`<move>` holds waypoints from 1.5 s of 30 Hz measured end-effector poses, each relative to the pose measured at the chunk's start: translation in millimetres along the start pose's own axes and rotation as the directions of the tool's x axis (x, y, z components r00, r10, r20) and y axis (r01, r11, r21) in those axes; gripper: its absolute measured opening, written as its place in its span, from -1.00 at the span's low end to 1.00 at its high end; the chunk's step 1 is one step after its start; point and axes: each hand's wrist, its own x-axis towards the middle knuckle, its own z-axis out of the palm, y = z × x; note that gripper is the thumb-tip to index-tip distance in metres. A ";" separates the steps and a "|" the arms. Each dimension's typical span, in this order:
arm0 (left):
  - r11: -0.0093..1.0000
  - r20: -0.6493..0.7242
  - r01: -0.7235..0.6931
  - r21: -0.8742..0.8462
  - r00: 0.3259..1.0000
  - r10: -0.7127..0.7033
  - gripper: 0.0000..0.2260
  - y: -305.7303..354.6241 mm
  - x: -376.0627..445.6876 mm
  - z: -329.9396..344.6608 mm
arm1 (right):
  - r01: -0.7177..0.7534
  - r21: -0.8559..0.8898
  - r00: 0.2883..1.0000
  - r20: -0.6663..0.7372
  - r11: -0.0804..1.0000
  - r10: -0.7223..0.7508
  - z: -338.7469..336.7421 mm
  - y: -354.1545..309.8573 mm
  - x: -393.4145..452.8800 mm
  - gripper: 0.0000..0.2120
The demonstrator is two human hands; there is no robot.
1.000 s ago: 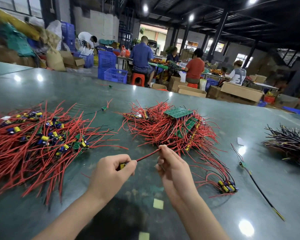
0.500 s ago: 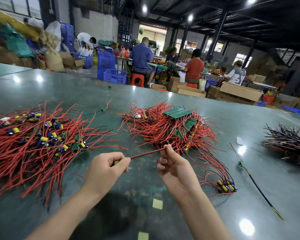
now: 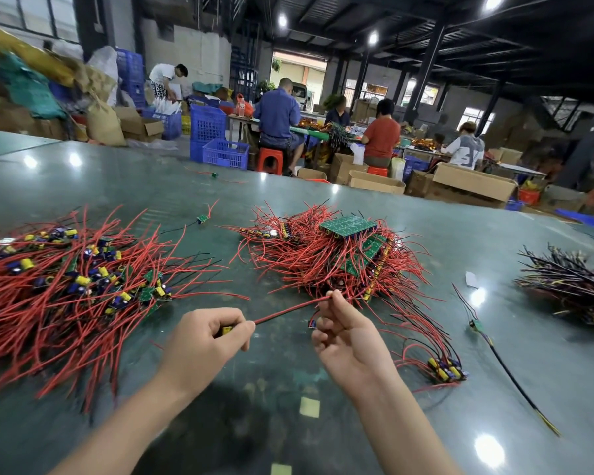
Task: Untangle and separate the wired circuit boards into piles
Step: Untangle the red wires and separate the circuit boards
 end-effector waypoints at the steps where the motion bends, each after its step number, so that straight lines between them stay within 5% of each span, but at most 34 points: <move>1: 1.000 0.009 -0.010 0.007 1.000 0.010 -0.66 -0.2 -0.9 0.6 | 0.009 -0.022 1.000 -0.024 1.000 -0.010 -1.4 0.6 1.8 -0.91; 9: 0.999 0.084 -0.041 0.033 0.996 0.038 -0.67 5.8 -5.1 5.3 | 0.014 -0.017 0.996 -0.088 1.000 -0.016 -6.3 -3.0 4.8 -0.91; 11: 0.983 0.067 0.094 -0.160 0.994 -0.084 -0.70 8.8 -2.6 5.9 | 0.095 -0.089 0.991 -0.081 0.992 -0.102 -5.1 -3.5 3.4 -0.91; 14: 0.706 0.174 0.365 -0.607 0.928 -0.331 -0.71 8.7 3.9 2.7 | 0.130 -0.140 0.988 -0.066 0.982 -0.140 -4.3 -3.5 1.2 -0.77; 16: 0.532 0.208 0.378 -0.758 0.912 -0.353 -0.77 8.0 7.1 -0.8 | 0.112 -0.159 0.991 -0.052 0.981 -0.121 -2.7 -1.3 -0.8 -0.76; 18: 0.481 0.170 0.326 -0.814 0.925 -0.338 -0.83 6.5 9.1 -0.9 | 0.118 -0.213 0.993 0.007 0.970 -0.119 0.5 4.0 -3.9 -0.82; 21: 0.534 0.023 0.208 -0.820 0.943 -0.332 -0.79 4.8 10.3 2.4 | 0.207 -0.316 0.968 0.202 0.926 -0.147 5.0 11.9 -10.6 -0.79; 25: 0.453 0.036 0.165 -0.876 0.959 -0.281 -0.73 5.8 6.6 4.2 | 0.275 -0.444 0.908 0.412 0.853 -0.078 11.3 21.0 -20.4 -0.69; 28: 0.532 0.051 0.150 -0.833 0.979 -0.196 -0.73 8.3 2.3 7.3 | 0.302 -0.493 0.898 0.435 0.816 -0.070 14.3 28.0 -22.5 -0.69; 32: 0.776 0.031 0.094 -0.624 0.995 -0.096 -0.69 9.1 -1.2 10.1 | 0.304 -0.411 0.914 0.381 0.859 -0.141 11.8 27.7 -18.8 -0.70; 35: 0.819 0.059 0.084 -0.568 0.996 -0.061 -0.74 10.1 -4.6 15.4 | 0.325 -0.404 0.916 0.360 0.855 -0.178 7.8 26.3 -16.3 -0.72; 38: 0.766 0.127 0.154 -0.624 0.987 -0.094 -0.74 14.7 -8.2 20.2 | 0.328 -0.409 0.927 0.312 0.852 -0.207 5.8 25.2 -14.8 -0.83; 42: 0.433 0.383 0.470 -0.769 0.881 -0.277 -0.72 18.4 -5.3 16.3 | 0.369 -0.448 0.924 0.268 0.814 -0.272 4.8 25.9 -15.6 -0.91; 45: 0.448 0.498 0.611 -0.653 0.791 -0.354 -0.67 22.9 -5.4 14.7 | 0.459 -0.534 0.888 0.266 0.710 -0.375 5.9 26.0 -18.1 -0.94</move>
